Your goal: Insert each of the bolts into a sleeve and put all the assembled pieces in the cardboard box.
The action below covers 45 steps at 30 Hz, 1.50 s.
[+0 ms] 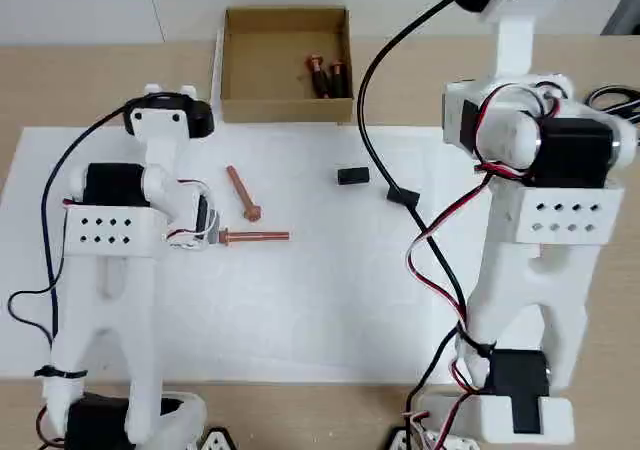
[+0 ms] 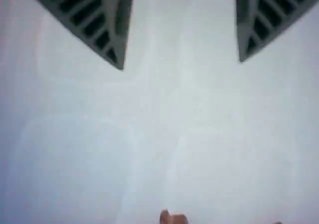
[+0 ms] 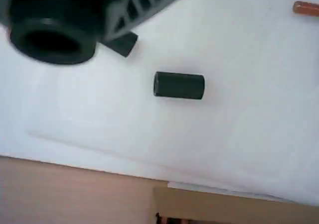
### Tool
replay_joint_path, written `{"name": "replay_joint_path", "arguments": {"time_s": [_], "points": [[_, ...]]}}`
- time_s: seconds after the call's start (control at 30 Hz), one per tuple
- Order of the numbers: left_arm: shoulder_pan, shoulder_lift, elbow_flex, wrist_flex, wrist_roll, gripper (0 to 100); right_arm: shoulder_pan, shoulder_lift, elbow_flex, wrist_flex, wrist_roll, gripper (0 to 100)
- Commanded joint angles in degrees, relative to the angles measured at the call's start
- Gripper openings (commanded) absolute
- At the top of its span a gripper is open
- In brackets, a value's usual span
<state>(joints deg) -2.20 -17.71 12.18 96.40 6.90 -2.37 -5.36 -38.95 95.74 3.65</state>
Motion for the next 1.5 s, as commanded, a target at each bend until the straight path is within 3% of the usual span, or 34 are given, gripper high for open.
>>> {"name": "replay_joint_path", "arguments": {"time_s": [0.0, 0.23, 0.4, 0.53, 0.67, 0.87, 1.3, 1.47], "points": [[0.4, -1.6, -0.2, -5.3, 6.9, 14, 0.6, -2.9, -0.3, 0.7, 0.9, 0.4], [1.6, -1.6, 7.0, -15.6, 24.2, 14, 0.3, -2.9, -0.3, 0.7, 0.9, 0.4], [6.0, -1.8, 12.9, -19.2, 26.6, 14, 0.3, -2.9, 1.6, 0.6, 0.9, 0.4], [7.5, -1.5, 13.4, -21.3, 33.2, 14, 0.3, -2.9, 1.9, 0.6, 0.9, 0.4], [7.6, -1.5, 17.3, -28.5, 41.7, 14, 0.3, -2.9, 1.9, 0.6, 0.9, 0.4], [7.6, -1.5, 25.2, -37.6, 46.6, 14, 0.3, -2.9, 1.9, 0.6, 0.9, 0.4], [7.6, -1.5, 27.4, -37.8, 48.8, 14, 0.2, -2.9, 1.9, 0.6, 0.7, 0.4], [7.6, -1.5, 20.9, -29.5, 48.9, 14, 0.2, -2.9, 1.9, 0.6, 0.7, 0.4]]}}
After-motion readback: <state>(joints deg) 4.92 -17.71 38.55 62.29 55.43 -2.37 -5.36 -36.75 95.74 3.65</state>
